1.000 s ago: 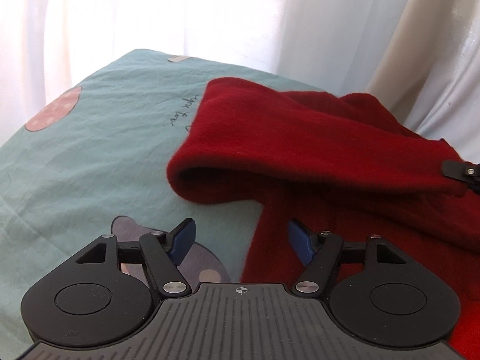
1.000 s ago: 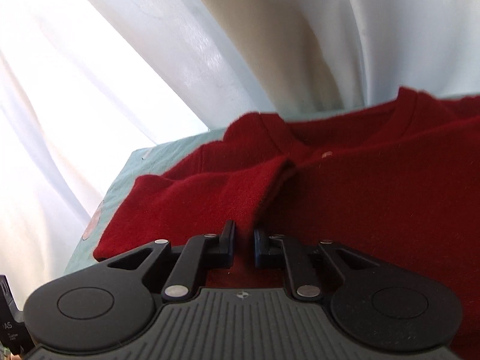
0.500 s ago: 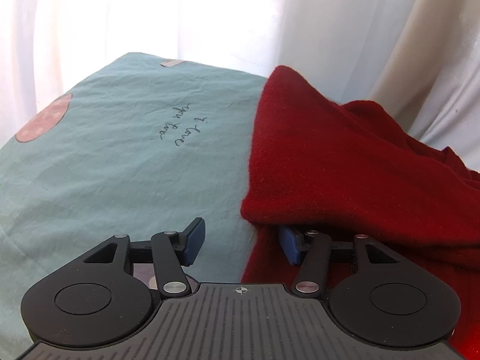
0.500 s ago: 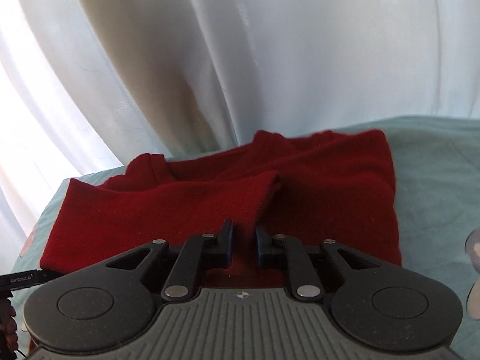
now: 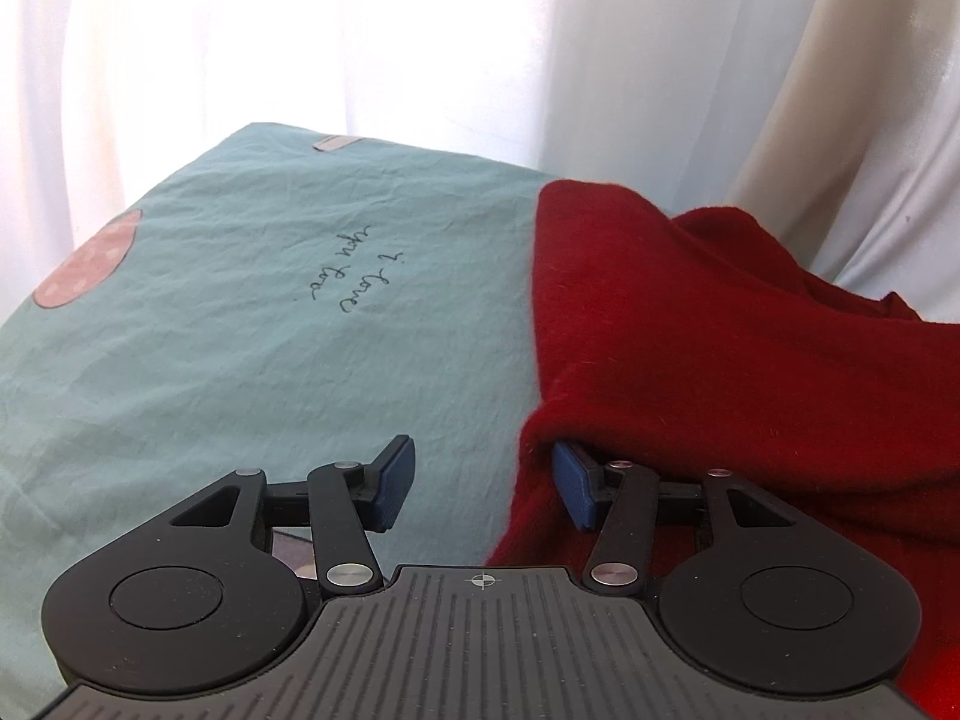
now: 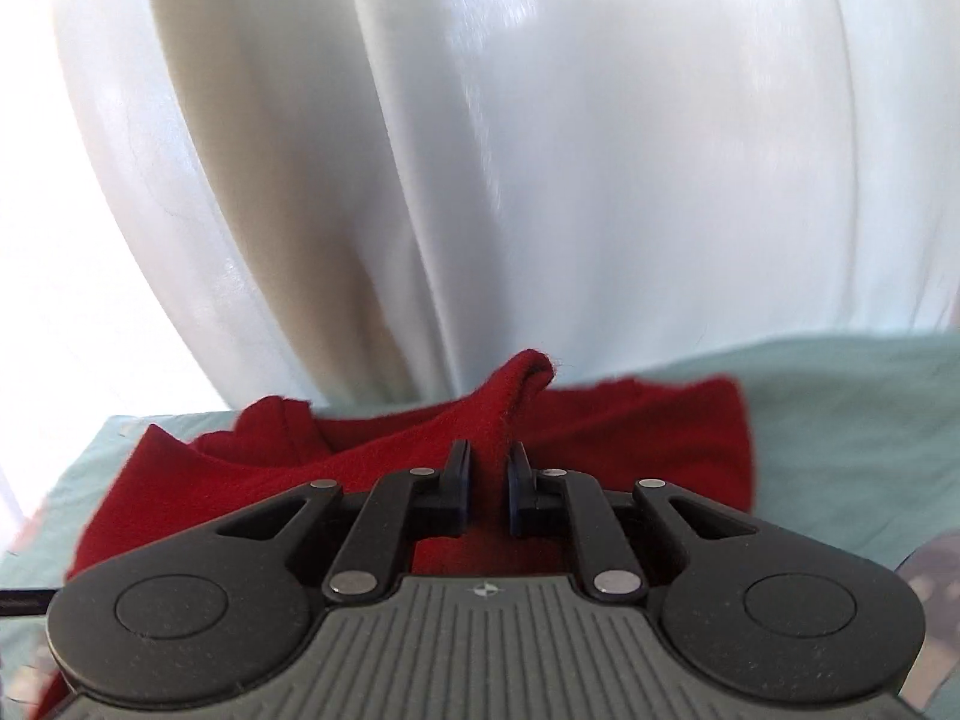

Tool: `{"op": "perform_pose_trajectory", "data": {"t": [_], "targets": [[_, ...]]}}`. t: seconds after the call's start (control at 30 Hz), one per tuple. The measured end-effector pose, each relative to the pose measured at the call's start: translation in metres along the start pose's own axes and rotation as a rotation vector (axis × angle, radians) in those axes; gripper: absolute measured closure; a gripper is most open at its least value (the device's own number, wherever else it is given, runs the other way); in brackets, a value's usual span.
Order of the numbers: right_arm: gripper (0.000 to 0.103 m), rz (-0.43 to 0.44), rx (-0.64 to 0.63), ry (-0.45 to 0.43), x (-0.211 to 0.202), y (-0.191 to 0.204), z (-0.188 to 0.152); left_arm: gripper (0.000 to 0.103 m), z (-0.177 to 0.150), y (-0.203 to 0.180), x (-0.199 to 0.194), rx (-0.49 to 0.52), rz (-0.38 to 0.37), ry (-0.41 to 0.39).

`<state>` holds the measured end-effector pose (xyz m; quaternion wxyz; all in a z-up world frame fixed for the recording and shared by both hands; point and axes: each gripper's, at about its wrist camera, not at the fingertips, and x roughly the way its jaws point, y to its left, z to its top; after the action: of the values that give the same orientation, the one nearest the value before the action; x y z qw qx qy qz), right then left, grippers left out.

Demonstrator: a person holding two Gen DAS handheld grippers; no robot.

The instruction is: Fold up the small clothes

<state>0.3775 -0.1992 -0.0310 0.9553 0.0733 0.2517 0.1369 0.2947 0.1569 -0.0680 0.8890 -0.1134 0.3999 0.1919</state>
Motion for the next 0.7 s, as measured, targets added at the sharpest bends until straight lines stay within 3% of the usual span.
{"op": "perform_pose_trajectory", "data": {"t": [0.07,0.23,0.33,0.43,0.57,0.7], "targets": [[0.092,-0.047,-0.06,-0.032,-0.008,0.001,0.003,0.045,0.0,-0.002,0.001,-0.001,0.004,0.004],[0.092,-0.113,-0.058,0.03,0.001,-0.014,-0.005,0.045,0.003,-0.006,-0.008,0.012,-0.005,0.018],[0.092,-0.142,-0.063,0.047,0.009,-0.019,-0.013,0.045,0.005,-0.007,-0.026,0.049,0.0,-0.031],[0.092,-0.169,-0.098,0.058,0.014,-0.017,-0.018,0.038,0.013,-0.008,-0.037,0.072,-0.007,-0.066],[0.092,-0.202,-0.108,0.16,0.033,-0.02,-0.028,0.037,0.022,-0.013,-0.031,0.088,-0.01,-0.065],[0.092,-0.228,-0.071,0.126,0.016,-0.026,-0.026,0.036,0.023,-0.025,-0.021,0.115,-0.029,-0.045]]}}
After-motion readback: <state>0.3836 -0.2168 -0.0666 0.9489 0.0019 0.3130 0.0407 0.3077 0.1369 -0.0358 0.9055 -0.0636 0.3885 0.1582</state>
